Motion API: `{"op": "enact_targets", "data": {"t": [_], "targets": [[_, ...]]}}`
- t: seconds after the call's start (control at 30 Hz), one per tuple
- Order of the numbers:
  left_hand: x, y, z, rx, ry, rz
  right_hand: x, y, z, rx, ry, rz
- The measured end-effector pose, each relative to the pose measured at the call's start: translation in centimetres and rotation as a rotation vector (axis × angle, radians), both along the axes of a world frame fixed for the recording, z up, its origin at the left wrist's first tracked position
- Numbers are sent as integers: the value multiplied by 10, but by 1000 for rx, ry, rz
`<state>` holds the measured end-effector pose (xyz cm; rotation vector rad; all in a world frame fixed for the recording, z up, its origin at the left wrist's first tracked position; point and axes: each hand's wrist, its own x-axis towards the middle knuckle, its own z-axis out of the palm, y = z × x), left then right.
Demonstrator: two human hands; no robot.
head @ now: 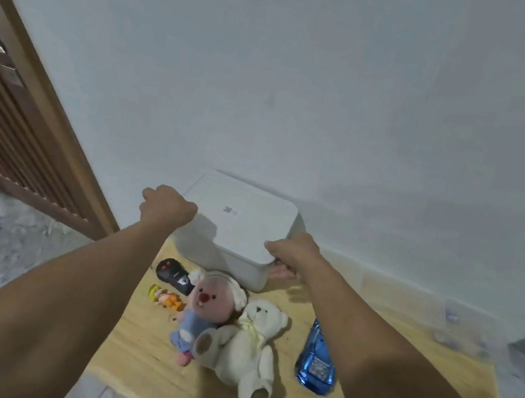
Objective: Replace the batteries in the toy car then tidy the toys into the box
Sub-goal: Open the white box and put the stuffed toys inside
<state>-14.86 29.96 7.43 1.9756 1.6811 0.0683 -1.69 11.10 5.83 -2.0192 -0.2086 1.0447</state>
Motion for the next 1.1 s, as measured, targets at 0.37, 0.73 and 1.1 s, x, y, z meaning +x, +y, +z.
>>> {"op": "enact_targets", "data": {"t": [0.37, 0.73, 1.1], "targets": [[-13, 32, -1, -684, -737, 312, -10, 20, -4, -81, -91, -193], [-25, 21, 7, -806, -1010, 486, -8, 27, -1, -165, -119, -222], [-28, 20, 11, -892, -963, 414, -8, 28, 2, -88, -142, -312]]}}
